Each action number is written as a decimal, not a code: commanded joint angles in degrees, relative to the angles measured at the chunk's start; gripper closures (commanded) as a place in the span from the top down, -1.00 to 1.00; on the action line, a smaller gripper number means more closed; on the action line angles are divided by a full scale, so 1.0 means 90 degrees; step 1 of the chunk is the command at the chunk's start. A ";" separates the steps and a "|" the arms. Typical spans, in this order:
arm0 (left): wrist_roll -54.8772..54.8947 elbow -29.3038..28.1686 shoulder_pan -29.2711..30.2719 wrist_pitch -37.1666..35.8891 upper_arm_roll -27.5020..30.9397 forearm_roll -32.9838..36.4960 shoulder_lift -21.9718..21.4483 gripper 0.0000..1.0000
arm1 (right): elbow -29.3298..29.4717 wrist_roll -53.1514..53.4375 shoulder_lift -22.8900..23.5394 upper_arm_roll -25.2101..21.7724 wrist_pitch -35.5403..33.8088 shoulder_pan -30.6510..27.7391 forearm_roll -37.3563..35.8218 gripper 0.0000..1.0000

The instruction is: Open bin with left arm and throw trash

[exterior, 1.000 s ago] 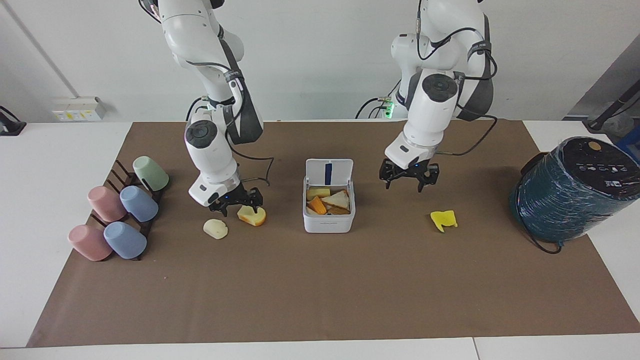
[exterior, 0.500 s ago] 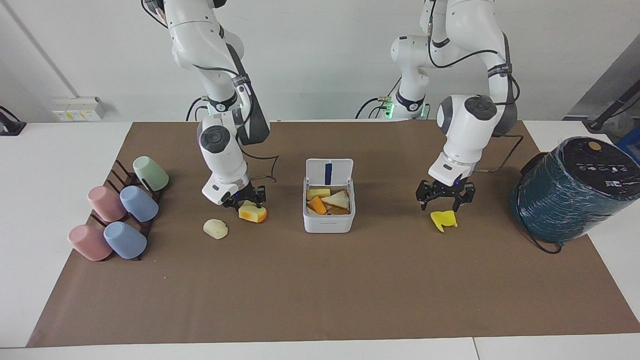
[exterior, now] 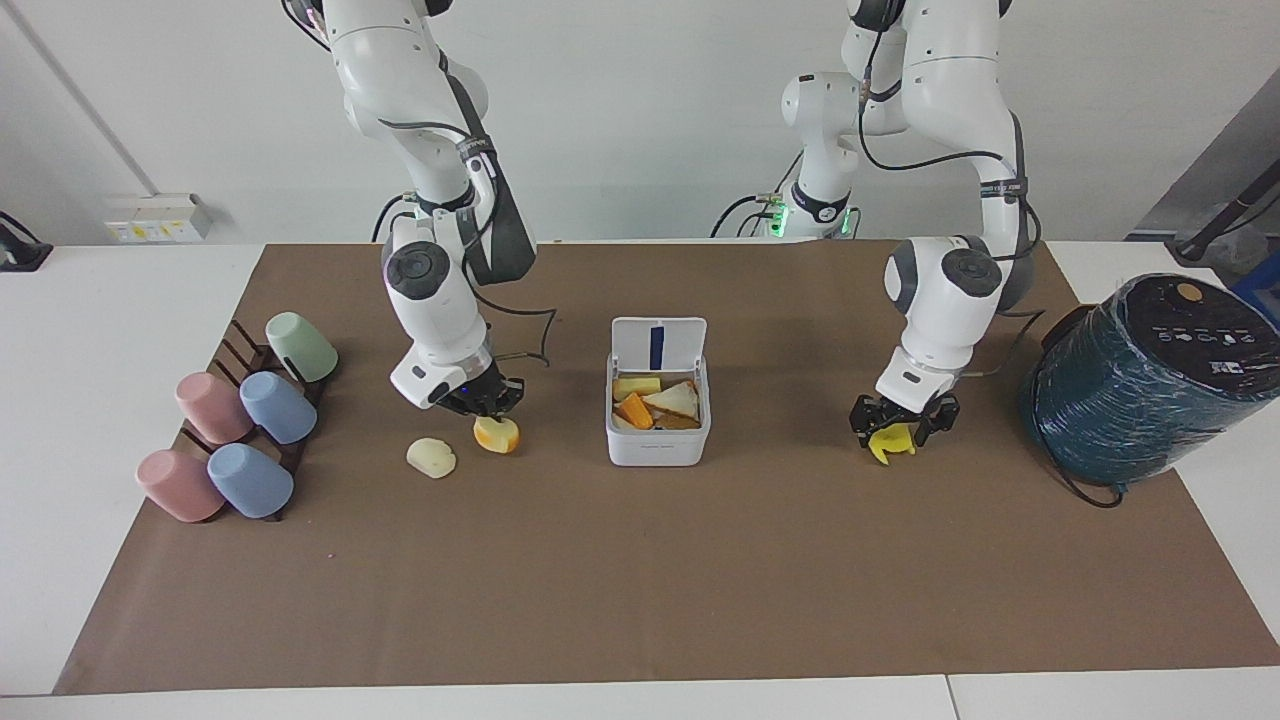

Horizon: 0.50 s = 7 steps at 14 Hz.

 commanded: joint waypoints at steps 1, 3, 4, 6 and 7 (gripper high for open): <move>-0.0027 -0.0288 0.0060 0.0107 -0.0042 0.0093 -0.0139 -0.85 | 0.0835 0.0374 -0.0033 0.0073 -0.0841 -0.0024 0.0100 -1.00; -0.0065 -0.0278 0.0060 0.0068 -0.0042 0.0093 -0.0159 -1.00 | 0.1647 0.0687 0.0025 0.0073 -0.1410 0.0034 0.1149 -1.00; -0.0085 -0.0249 0.0050 0.0068 -0.0042 0.0093 -0.0159 -1.00 | 0.1718 0.0736 0.0045 0.0073 -0.1305 0.0073 0.1590 -1.00; -0.0095 -0.0113 0.0050 0.0058 -0.0052 0.0093 -0.0178 -1.00 | 0.1689 0.1028 0.0074 0.0083 -0.0828 0.0443 0.2052 -1.00; -0.0095 -0.0006 0.0040 0.0010 -0.0052 0.0093 -0.0237 -1.00 | 0.1689 0.1281 0.0084 0.0083 -0.0681 0.0590 0.2315 -1.00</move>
